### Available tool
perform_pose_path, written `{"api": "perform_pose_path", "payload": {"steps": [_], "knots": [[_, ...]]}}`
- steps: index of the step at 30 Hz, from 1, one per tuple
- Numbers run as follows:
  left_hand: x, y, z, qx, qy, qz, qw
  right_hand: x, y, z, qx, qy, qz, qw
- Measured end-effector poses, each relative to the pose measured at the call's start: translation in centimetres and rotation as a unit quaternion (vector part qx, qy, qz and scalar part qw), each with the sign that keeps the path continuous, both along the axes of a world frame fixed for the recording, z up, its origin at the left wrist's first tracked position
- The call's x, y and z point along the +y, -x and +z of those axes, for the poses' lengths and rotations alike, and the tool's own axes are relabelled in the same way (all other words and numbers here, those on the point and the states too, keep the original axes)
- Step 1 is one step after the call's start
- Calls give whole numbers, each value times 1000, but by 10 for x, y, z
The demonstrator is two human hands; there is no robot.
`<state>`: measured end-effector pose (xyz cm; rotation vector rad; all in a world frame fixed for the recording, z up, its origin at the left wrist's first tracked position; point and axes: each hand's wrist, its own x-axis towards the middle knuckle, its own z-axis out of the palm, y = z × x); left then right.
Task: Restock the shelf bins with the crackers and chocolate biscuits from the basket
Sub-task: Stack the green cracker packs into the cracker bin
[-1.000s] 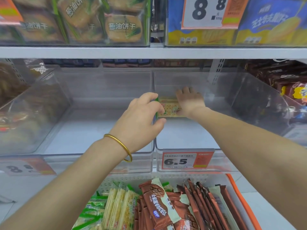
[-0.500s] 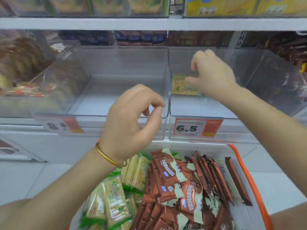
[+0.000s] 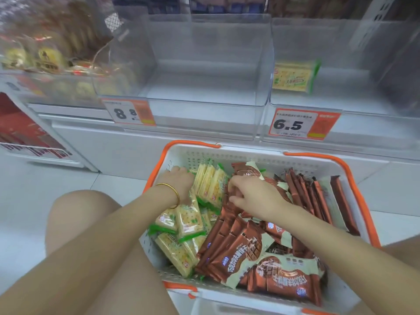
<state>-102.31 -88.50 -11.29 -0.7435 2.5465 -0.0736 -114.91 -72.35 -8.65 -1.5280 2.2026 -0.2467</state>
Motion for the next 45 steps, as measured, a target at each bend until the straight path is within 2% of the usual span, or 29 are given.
{"api": "perform_pose_path", "payload": {"steps": [3,7,13,17,19,21,25,27,30,33,35,38,39,42,44,45], "knots": [[3,1,12,75,-87,47,992,-1,-2,-2,-86,14,-27,996],[6,-3,51,196,-257,84,943,4,-2,6,-212,38,-58,975],[20,14,129,362,-389,81,843,15,5,45,-429,110,-94,892],[36,41,169,435,-397,45,807,23,17,76,-451,209,-108,861],[44,54,182,481,-409,62,773,30,25,92,-473,251,-128,835],[50,65,190,485,-456,97,740,36,34,107,-497,298,-154,800],[58,84,192,436,-463,92,767,40,54,130,-522,376,-191,742],[60,94,196,460,-447,81,763,41,63,139,-537,380,-195,728],[56,108,206,494,-387,41,778,44,78,148,-544,396,-210,709],[49,118,217,505,-336,-6,795,45,103,155,-486,450,-270,699],[46,126,222,507,-312,-33,803,43,123,159,-440,459,-282,718],[44,142,228,506,-263,-74,818,37,148,166,-408,394,-237,789],[43,149,228,507,-246,-84,822,35,155,168,-409,370,-228,802],[35,165,222,529,-200,-77,821,32,188,169,-408,356,-272,795],[24,171,213,522,-146,-60,838,32,213,164,-353,357,-337,796],[19,172,205,502,-131,-52,853,30,223,159,-312,341,-363,809]]}}
